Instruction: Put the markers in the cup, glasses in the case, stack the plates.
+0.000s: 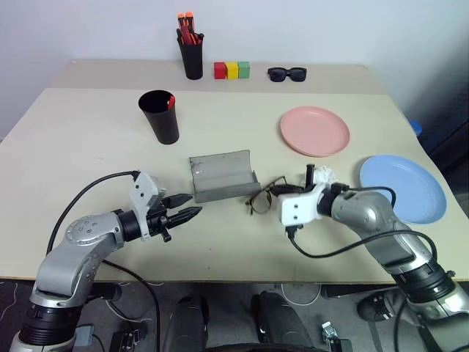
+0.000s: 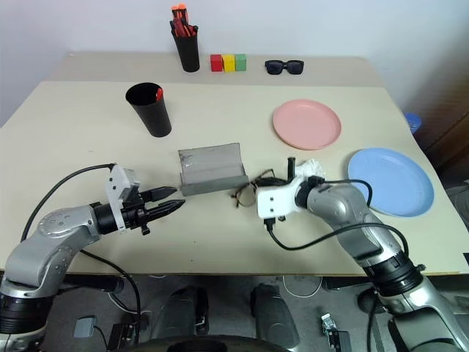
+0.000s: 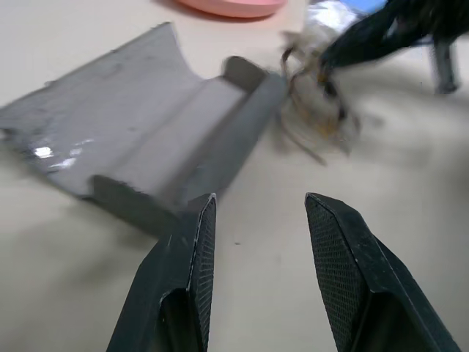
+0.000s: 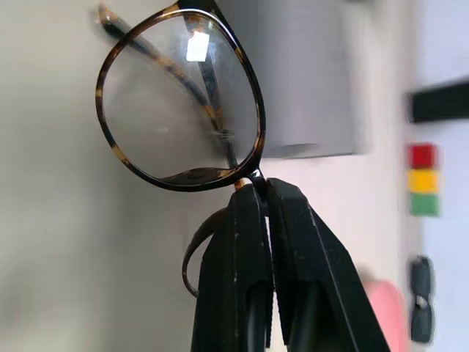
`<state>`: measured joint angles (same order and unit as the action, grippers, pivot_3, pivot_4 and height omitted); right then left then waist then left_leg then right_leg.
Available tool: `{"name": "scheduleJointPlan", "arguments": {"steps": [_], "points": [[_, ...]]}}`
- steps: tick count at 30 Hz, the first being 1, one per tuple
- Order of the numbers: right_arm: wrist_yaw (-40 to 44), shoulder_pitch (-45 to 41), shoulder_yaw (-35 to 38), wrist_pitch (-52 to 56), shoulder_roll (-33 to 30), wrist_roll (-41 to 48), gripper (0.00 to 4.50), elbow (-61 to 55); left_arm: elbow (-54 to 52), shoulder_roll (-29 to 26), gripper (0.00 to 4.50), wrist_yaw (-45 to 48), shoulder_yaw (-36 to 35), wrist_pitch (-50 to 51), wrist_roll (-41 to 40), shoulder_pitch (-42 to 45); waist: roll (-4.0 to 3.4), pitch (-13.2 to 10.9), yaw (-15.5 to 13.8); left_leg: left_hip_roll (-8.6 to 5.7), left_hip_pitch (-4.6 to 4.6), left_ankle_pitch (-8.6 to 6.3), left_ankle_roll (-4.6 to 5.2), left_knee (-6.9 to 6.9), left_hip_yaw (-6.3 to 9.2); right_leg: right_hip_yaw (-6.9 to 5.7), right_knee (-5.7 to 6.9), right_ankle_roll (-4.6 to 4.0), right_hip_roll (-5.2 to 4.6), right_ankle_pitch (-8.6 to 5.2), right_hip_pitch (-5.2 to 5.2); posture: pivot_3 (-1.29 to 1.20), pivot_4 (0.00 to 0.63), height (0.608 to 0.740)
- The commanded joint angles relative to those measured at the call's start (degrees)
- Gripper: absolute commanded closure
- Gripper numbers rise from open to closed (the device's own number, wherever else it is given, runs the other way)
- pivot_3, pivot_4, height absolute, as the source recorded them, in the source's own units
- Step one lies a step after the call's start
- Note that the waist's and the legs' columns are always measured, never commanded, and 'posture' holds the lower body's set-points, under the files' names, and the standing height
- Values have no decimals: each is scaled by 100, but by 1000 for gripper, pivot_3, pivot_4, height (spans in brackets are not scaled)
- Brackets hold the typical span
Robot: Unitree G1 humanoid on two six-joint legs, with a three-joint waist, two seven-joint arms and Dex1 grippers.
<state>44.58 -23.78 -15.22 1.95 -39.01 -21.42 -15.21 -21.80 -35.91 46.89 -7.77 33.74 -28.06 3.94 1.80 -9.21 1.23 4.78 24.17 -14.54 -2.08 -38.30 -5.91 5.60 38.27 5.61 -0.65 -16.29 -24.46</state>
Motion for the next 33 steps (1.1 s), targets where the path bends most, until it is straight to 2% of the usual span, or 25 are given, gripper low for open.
{"name": "scheduleJointPlan", "arguments": {"steps": [1,6,9,15,21,33], "points": [[276,-539,269,835,244,397,4472,-588,135,-68,2535,-142,-335,-299,84,-93,0,1,-17,0,0,0,0,0,0,0,0,0,-1,0,0,0,150,722],[315,-1299,-55,2107,1123,656,4472,-689,296,-85,2535,-213,-556,-464,95,-251,1,1,-23,0,0,0,0,2,-5,0,-1,-2,-3,0,-1,0,150,722],[69,-1573,-473,2753,1766,463,4472,-352,246,-98,2535,-185,-641,-506,41,-371,0,2,-11,0,1,0,0,3,-7,-1,-1,-3,-3,0,-3,0,150,722],[-416,-1769,-1061,3316,2503,210,4472,349,-45,-105,2535,-267,-778,-455,-40,-636,1,2,-10,-1,9,0,-1,5,-10,-2,-1,-3,-6,0,-10,0,150,722],[-458,-1761,-1224,3654,2385,31,4472,586,-333,-80,2535,-411,-826,-411,-100,-877,1,2,-15,-1,12,0,-1,5,-10,-3,-2,-4,-8,0,-12,0,150,722],[-431,-1629,-1391,3804,2069,-197,4472,488,-328,-74,2535,-481,-707,-342,-189,-774,1,2,9,0,12,0,-1,9,-10,-3,-2,-4,-6,0,-18,0,150,722]]}}
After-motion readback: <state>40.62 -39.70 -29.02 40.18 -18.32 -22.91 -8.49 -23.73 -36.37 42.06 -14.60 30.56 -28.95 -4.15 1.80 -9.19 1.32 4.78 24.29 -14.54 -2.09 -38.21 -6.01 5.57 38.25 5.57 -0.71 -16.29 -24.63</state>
